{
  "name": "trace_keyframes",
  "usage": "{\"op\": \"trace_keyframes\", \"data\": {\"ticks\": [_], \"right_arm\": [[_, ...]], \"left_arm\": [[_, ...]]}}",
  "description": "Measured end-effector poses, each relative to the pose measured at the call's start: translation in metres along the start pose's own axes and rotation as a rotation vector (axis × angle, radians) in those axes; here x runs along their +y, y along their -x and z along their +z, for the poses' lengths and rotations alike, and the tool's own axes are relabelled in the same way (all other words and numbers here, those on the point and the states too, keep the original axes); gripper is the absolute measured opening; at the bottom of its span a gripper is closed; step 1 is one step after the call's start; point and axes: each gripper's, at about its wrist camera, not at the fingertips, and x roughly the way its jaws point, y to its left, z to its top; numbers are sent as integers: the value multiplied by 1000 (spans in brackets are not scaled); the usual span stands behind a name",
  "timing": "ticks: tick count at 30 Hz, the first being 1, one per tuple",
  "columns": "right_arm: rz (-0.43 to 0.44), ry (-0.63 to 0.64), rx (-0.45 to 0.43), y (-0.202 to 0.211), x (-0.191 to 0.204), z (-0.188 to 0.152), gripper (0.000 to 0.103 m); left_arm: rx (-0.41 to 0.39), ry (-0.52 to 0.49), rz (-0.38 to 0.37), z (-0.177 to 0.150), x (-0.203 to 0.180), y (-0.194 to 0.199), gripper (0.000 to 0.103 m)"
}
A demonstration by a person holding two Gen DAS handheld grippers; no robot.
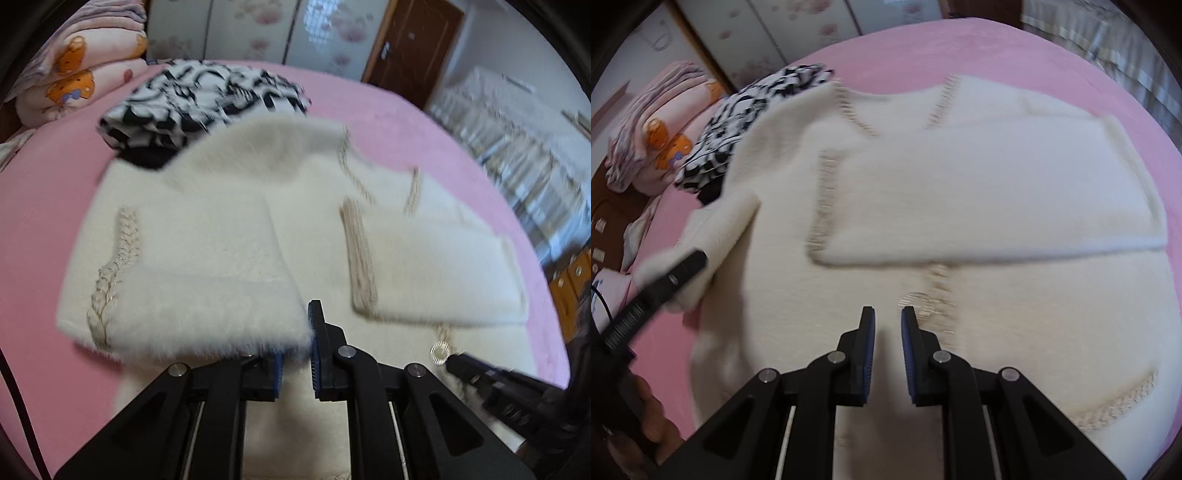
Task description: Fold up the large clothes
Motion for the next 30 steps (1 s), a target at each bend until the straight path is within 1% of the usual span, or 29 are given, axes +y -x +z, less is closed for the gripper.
{"op": "trace_keyframes", "data": {"ticks": [2,3,4,5,6,7,8,10,15,18,21,25,26,28,29,30], "right_arm": [[-1,-14,2,0,-12,-2,14],[-7,-17,3,0,-16,-3,14],[4,-21,5,0,-20,-4,17],[13,-29,4,0,-23,-4,20],[13,-34,0,1,-24,-4,23],[16,-34,-2,1,-24,-4,23],[20,-34,-3,1,-23,-5,24],[36,-32,-7,2,-22,-4,24],[60,9,-21,6,-7,-3,24],[78,41,-24,8,4,-3,24],[91,89,-26,10,19,-4,24],[127,179,-21,14,44,-7,24],[136,215,-19,14,54,-7,26],[148,283,-22,16,72,-10,37],[153,326,-28,16,83,-11,41],[156,374,-33,16,95,-13,47]], "left_arm": [[49,-9,0,-10,-2,-9,23],[63,-8,-8,-13,-1,-10,35],[73,-7,-18,-14,-1,-11,45],[78,-7,-31,-14,-1,-11,49],[83,-7,-41,-18,-2,-11,58],[89,-6,-53,-21,-1,-9,65],[96,-5,-58,-21,-1,-7,67],[106,-9,-72,-23,-1,-3,68],[119,-21,-59,-34,-3,17,70],[128,-29,-18,-38,-6,27,70],[127,-29,6,-44,1,38,70],[115,8,14,-53,22,59,71],[109,21,25,-56,30,64,71],[99,49,54,-62,46,73,71],[97,66,69,-65,56,77,71],[97,86,83,-68,65,80,71]]}}
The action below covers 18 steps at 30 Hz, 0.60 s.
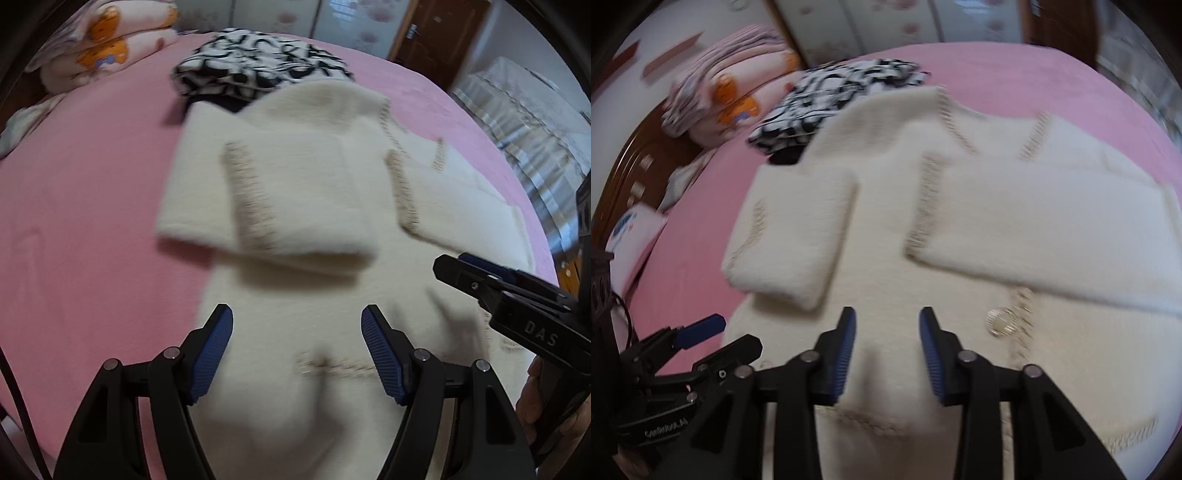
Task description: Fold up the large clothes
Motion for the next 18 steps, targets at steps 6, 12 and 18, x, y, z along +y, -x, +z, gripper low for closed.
{"op": "trace_keyframes", "data": {"ticks": [6,12,18], "right_arm": [[19,220,20,-24,61,8,56],[-92,452,15,-57,113,13,56],[-17,336,-4,-50,98,35,13]], "left_arm": [[29,104,40,-15,46,1,71],[48,149,33,-27,67,-2,71],[41,155,17,-28,70,-1,71]]}}
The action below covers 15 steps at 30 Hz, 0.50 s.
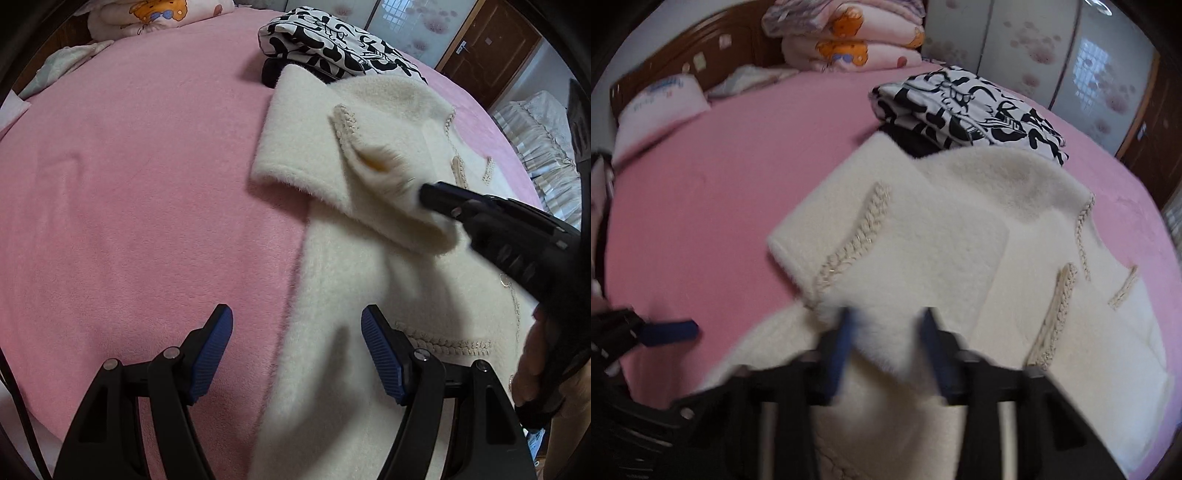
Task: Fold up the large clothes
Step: 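Grasp the braided front trim of the second side with the right tool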
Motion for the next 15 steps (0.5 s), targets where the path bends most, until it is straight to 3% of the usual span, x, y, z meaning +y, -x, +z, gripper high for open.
{"op": "trace_keyframes", "data": {"ticks": [5,11,15], "right_arm": [[-23,-178,-1,16,-47,-16,9],[-32,-386,114,8,-106,-55,6],[-16,-382,147,12,-109,-63,7]], "left_arm": [[9,-1,-21,1,-3,-4,71],[22,-16,-48,0,-16,-9,71],[27,-30,-50,0,-22,-11,71]]}}
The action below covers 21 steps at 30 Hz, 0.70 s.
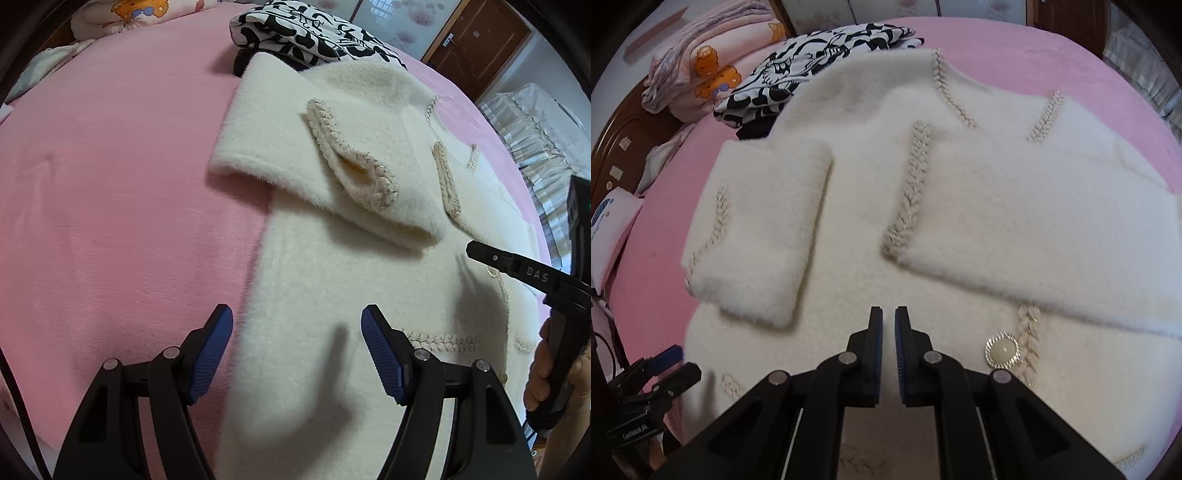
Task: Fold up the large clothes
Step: 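Grasp the braided front trim of the second side with the right tool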
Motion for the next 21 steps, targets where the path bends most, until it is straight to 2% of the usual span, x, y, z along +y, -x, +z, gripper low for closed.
{"op": "trace_keyframes", "data": {"ticks": [2,4,6,7,11,15,16,17,19,21], "right_arm": [[16,75,-19,9,20,2,9],[8,185,-59,18,48,4,24],[-7,319,-119,26,82,3,65],[-19,387,-153,28,99,0,73],[-82,603,-180,13,152,-4,74],[-169,685,-121,-25,173,-1,72],[-184,680,-125,-29,172,3,46],[-158,655,-108,-29,167,7,33],[-57,519,-107,-16,146,19,27],[-17,376,-137,4,115,28,20]], "left_arm": [[-1,2,5,1,1,0,71],[-7,14,1,1,4,1,71],[-12,31,-2,0,8,3,71],[-15,36,-3,-1,10,4,71],[-11,46,4,-4,19,6,71],[-7,59,18,-6,28,6,71],[-5,70,12,-7,31,7,71],[-5,77,9,-8,33,7,71],[-9,83,8,-8,37,7,71],[-9,84,7,-8,40,6,71]]}}
